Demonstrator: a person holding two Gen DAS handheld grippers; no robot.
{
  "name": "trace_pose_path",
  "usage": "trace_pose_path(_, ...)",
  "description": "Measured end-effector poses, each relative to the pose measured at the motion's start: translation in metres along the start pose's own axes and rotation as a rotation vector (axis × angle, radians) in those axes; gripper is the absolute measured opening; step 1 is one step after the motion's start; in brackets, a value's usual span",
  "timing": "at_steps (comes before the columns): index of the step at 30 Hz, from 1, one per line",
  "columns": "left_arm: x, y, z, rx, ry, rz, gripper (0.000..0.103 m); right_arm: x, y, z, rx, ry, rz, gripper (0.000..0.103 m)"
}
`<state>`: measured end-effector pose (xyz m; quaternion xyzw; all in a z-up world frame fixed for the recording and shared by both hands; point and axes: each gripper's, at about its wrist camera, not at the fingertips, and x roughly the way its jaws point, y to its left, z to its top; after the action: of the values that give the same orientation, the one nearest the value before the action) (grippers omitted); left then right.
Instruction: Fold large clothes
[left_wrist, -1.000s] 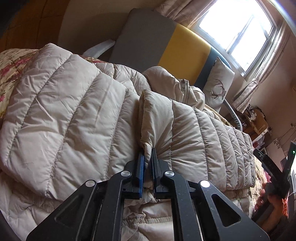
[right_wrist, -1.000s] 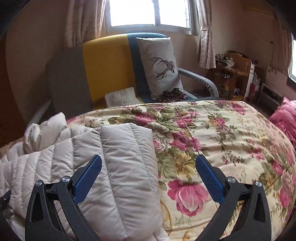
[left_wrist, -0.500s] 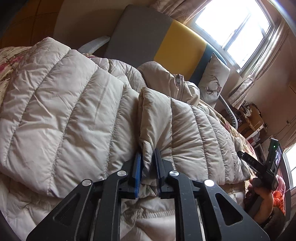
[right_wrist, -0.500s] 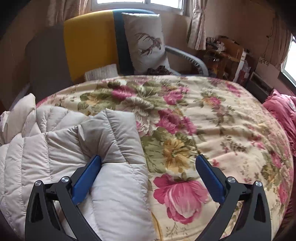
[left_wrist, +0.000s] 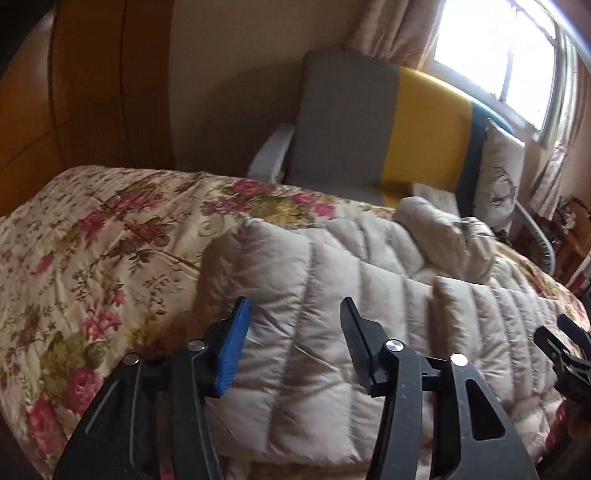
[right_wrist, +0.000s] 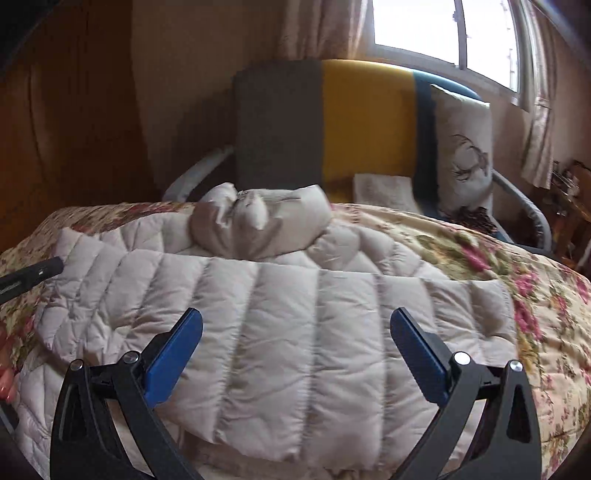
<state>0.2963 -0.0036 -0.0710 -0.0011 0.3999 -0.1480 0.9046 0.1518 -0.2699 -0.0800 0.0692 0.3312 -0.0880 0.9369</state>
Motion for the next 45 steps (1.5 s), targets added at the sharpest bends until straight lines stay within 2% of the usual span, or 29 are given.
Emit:
trace_pose_path(4, 0.05, 0.013, 0.007, 0.003, 0.082, 0.041, 0.049, 0.039, 0.018, -0.007, -0.056, 0.086, -0.051, 0.101)
trace_pose_path(6, 0.069, 0.011, 0.004, 0.026, 0.098, 0.031, 0.05, 0.057, 0.012, -0.013, -0.021, 0.105, -0.056, 0.101)
trace_pose_path(9, 0.078, 0.002, -0.004, 0.089, 0.053, 0.047, 0.051, 0.065, 0.008, -0.02, 0.002, 0.105, -0.061, 0.101)
trace_pose_path(13, 0.078, 0.006, -0.005, 0.062, 0.044, 0.018, 0.052, 0.065, 0.006, -0.024, 0.001, 0.103, -0.063, 0.101)
trace_pose_path(15, 0.071, 0.014, -0.002, 0.023, 0.05, -0.029, 0.059, 0.066, 0.004, -0.024, 0.013, 0.112, -0.048, 0.101)
trace_pose_path(17, 0.056, 0.022, 0.0, -0.022, 0.07, -0.04, 0.087, 0.061, 0.001, -0.02, 0.021, 0.134, -0.041, 0.101)
trace_pose_path(19, 0.034, 0.029, -0.005, -0.061, 0.069, -0.061, 0.092, 0.048, -0.004, -0.012, 0.035, 0.175, -0.031, 0.101)
trace_pose_path(22, -0.001, 0.04, -0.023, -0.077, 0.054, -0.103, 0.092, 0.006, -0.014, -0.008, 0.081, 0.122, 0.035, 0.101)
trace_pose_path(25, -0.035, 0.051, -0.048, -0.079, 0.041, -0.147, 0.092, -0.034, -0.03, -0.012, 0.098, 0.09, 0.05, 0.101)
trace_pose_path(28, -0.065, 0.064, -0.073, -0.081, 0.027, -0.185, 0.092, -0.073, -0.052, -0.029, 0.146, 0.071, 0.065, 0.101)
trace_pose_path(33, -0.105, 0.078, -0.118, -0.045, 0.013, -0.24, 0.092, -0.129, -0.109, -0.073, 0.292, 0.068, 0.072, 0.097)
trace_pose_path(37, -0.118, 0.084, -0.149, -0.006, 0.062, -0.251, 0.092, -0.169, -0.15, -0.116, 0.372, 0.066, 0.1, 0.097)
trace_pose_path(41, -0.123, 0.092, -0.175, -0.062, 0.151, -0.352, 0.091, -0.193, -0.177, -0.163, 0.465, 0.095, 0.197, 0.095)
trace_pose_path(42, -0.124, 0.094, -0.183, -0.09, 0.172, -0.388, 0.09, -0.195, -0.181, -0.175, 0.496, 0.107, 0.218, 0.092)
trace_pose_path(44, -0.128, 0.096, -0.192, -0.115, 0.178, -0.425, 0.082, -0.198, -0.189, -0.197, 0.57, 0.125, 0.259, 0.086)
trace_pose_path(45, -0.131, 0.095, -0.196, -0.116, 0.177, -0.434, 0.081, -0.199, -0.192, -0.209, 0.607, 0.129, 0.284, 0.084)
